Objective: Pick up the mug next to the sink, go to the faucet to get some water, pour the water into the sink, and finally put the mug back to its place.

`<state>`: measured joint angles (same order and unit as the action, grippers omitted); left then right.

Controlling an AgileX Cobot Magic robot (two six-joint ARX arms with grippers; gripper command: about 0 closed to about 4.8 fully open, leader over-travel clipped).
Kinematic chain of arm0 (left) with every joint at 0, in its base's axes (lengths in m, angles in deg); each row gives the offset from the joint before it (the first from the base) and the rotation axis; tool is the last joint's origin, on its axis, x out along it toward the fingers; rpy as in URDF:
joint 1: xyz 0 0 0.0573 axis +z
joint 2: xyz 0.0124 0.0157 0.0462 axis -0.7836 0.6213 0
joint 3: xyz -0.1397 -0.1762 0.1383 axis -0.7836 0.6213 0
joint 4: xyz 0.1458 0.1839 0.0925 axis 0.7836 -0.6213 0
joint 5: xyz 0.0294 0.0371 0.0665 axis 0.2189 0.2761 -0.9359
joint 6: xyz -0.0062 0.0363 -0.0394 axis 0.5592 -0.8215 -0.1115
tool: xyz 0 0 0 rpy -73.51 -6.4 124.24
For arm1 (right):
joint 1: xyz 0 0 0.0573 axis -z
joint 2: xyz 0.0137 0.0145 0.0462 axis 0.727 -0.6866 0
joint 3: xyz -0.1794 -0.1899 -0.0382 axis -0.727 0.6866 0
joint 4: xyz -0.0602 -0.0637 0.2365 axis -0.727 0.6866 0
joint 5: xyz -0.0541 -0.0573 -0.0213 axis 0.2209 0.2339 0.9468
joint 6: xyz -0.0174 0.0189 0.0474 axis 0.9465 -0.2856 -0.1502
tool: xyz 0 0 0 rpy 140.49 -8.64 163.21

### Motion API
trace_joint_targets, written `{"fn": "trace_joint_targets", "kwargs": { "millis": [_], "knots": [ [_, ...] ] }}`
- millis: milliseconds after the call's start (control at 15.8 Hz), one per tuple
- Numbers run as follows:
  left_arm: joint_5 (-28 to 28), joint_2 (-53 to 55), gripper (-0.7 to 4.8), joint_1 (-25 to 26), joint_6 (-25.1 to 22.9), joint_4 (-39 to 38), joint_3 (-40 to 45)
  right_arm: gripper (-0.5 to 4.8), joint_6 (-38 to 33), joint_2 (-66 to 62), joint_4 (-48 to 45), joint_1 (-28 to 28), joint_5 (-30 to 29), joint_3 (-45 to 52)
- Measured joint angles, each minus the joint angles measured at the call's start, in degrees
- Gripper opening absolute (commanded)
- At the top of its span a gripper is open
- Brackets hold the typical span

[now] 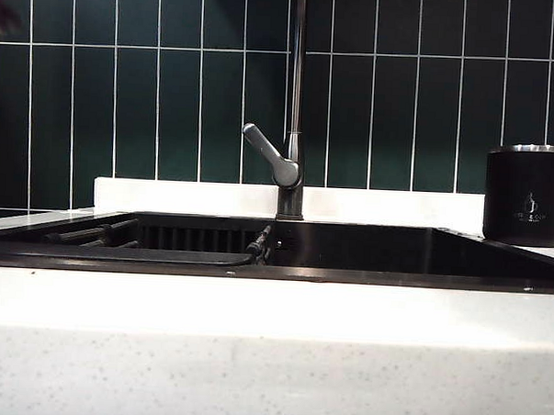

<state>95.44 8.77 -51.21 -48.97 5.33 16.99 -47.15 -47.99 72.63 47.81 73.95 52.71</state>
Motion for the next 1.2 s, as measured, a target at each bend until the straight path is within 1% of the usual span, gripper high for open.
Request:
{"fn": "trace_joint_targets", "kwargs": {
  "millis": [127,253,380,443,569,633,696,822,886,949,1012,1139,1202],
  "knots": [
    [2.36,2.12,0.98,0.00,0.09,0.87,0.00,2.70,0.00,-0.24,-1.49,-1.25,0.04,0.00],
    [2.69,2.03,1.00,0.00,0.59,3.30,0.00,2.70,0.00,-0.61,-2.99,-2.03,0.22,-0.02],
    [2.23,2.75,1.27,-0.04,1.05,4.02,-0.02,2.70,0.02,-0.63,-2.45,-4.07,0.00,-0.02],
    [1.49,5.33,1.30,-0.04,2.86,6.08,-0.04,2.70,0.02,-0.63,-2.40,-5.05,-0.02,-0.02],
    [-0.39,9.57,1.31,-0.04,7.30,10.08,-0.07,2.70,0.02,-1.95,-2.67,-5.27,0.42,-0.02],
    [-0.96,13.33,1.43,-0.11,9.90,14.53,-0.07,2.70,0.00,-3.39,-2.38,-5.33,1.75,0.17],
    [-0.96,15.28,1.83,-0.61,10.19,17.40,-0.11,2.71,0.02,-3.28,-2.47,-5.38,1.99,0.22],
    [-0.74,18.86,1.84,-2.08,8.22,17.94,-2.21,2.71,-0.02,-3.82,-3.89,-5.25,3.80,0.17],
    [-0.70,20.85,1.84,-3.21,6.47,17.92,-3.82,2.71,-0.35,-4.59,-4.79,-5.03,4.74,0.17],
    [-0.72,22.84,1.84,-4.39,3.80,17.62,-5.66,2.71,-1.81,-5.18,-6.34,-4.24,4.83,0.20],
    [-0.74,23.28,1.84,-4.81,2.12,17.29,-6.29,2.71,-3.83,-5.73,-7.96,-2.99,4.87,0.15],
    [-0.98,24.35,1.85,-5.33,-0.52,17.16,-7.45,2.71,-10.27,-9.46,-10.51,1.11,4.63,0.13],
    [-1.09,24.65,1.89,-5.29,-1.66,17.33,-7.45,2.71,-11.67,-10.97,-10.34,2.23,3.85,0.15]
  ]
}}
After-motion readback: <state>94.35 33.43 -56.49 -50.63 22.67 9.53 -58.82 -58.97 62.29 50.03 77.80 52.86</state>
